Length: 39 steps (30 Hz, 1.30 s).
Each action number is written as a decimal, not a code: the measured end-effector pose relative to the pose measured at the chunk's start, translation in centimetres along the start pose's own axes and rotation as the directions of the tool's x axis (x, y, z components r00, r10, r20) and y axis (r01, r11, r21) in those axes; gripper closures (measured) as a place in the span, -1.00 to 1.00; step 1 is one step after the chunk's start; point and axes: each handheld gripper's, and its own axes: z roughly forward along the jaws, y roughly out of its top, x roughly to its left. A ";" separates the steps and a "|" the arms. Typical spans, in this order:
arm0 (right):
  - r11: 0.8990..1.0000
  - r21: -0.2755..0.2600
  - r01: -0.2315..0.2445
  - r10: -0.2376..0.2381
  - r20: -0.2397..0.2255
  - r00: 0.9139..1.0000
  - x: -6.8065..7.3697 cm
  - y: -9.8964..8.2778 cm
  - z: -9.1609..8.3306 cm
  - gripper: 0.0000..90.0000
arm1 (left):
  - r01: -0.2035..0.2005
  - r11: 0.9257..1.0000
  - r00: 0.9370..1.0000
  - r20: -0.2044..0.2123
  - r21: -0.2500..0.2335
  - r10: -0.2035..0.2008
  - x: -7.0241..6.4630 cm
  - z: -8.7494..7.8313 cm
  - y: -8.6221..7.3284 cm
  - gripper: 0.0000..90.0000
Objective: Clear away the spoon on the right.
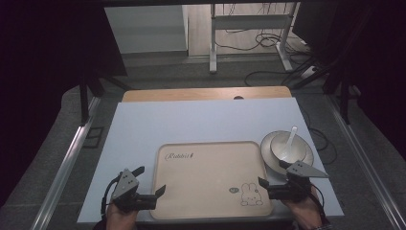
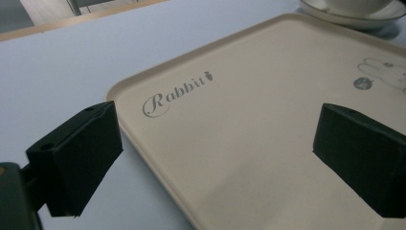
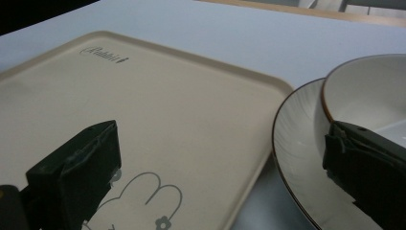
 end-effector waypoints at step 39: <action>0.999 0.027 0.039 -0.039 0.004 0.999 0.0 0.4 -0.1 -0.99 | 0.039 0.999 0.999 0.022 -0.019 -0.039 0.3 0.0 -0.2 -0.95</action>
